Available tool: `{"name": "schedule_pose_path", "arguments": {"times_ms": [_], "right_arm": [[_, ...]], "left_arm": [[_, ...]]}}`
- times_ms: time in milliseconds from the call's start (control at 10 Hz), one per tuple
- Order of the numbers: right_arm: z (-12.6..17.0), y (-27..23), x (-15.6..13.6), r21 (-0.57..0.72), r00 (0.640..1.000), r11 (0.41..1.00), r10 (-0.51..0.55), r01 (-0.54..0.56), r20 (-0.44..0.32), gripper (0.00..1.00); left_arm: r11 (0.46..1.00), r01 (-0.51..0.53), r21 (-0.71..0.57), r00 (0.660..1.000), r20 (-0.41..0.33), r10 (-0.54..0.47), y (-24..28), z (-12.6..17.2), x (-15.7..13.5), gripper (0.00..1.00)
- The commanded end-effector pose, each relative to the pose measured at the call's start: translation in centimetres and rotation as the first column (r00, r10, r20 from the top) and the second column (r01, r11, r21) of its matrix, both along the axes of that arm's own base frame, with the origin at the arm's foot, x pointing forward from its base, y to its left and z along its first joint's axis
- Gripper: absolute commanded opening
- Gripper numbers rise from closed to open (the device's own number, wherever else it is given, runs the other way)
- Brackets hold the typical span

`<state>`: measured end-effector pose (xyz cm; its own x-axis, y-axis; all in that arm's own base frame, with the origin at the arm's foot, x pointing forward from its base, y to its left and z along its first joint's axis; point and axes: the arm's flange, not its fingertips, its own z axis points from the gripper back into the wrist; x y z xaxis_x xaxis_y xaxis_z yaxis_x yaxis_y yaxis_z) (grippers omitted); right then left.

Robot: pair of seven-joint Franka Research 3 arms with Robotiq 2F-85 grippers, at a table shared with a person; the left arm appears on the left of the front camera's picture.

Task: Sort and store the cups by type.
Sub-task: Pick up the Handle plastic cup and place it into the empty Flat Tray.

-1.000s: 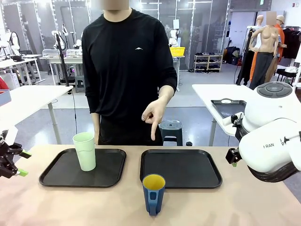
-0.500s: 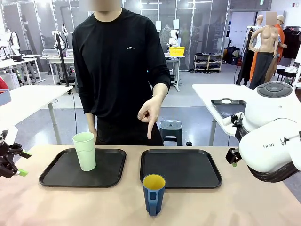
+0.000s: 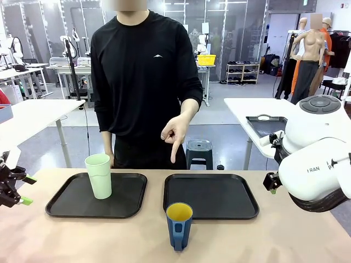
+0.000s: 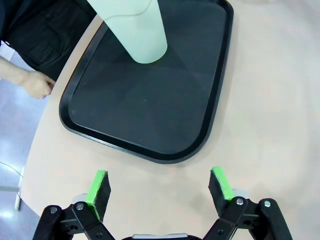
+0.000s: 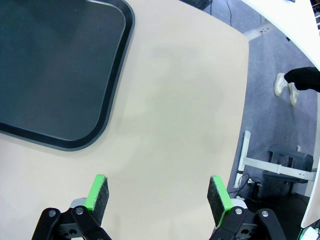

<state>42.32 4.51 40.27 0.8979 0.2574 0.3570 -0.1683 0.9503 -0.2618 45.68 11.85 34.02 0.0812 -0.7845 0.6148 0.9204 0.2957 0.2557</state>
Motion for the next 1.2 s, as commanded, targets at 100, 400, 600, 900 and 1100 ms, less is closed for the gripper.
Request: {"name": "schedule_pose_path", "arguments": {"times_ms": [100,400,600,900,1100], "right_arm": [[0.0,0.0,0.0,0.0,1.0,1.0,0.0,0.0,0.0,1.0],[0.6,-0.1,-0.9,-0.09,0.979,0.975,0.201,-0.203,-0.034,1.0],[1.7,-0.4,-1.4,-0.204,0.924,0.901,0.369,-0.382,-0.099,1.0],[3.9,-1.5,-2.4,-0.215,0.745,0.714,0.63,-0.667,-0.218,1.0],[4.4,-1.2,-3.3,-0.183,0.591,0.562,0.772,-0.807,-0.234,1.0]], "left_arm": [[1.0,0.007,-0.021,1.0,0.012,-0.007,0.0,0.2,0.1,1.0],[1.0,0.007,-0.021,1.0,0.012,-0.007,0.0,0.2,0.1,1.0],[1.0,0.007,-0.021,1.0,0.012,-0.007,0.0,0.2,0.1,1.0],[1.0,0.007,-0.021,1.0,0.012,-0.007,0.0,0.2,0.1,1.0],[1.0,0.007,-0.021,1.0,0.012,-0.007,0.0,0.2,0.1,1.0]]}}
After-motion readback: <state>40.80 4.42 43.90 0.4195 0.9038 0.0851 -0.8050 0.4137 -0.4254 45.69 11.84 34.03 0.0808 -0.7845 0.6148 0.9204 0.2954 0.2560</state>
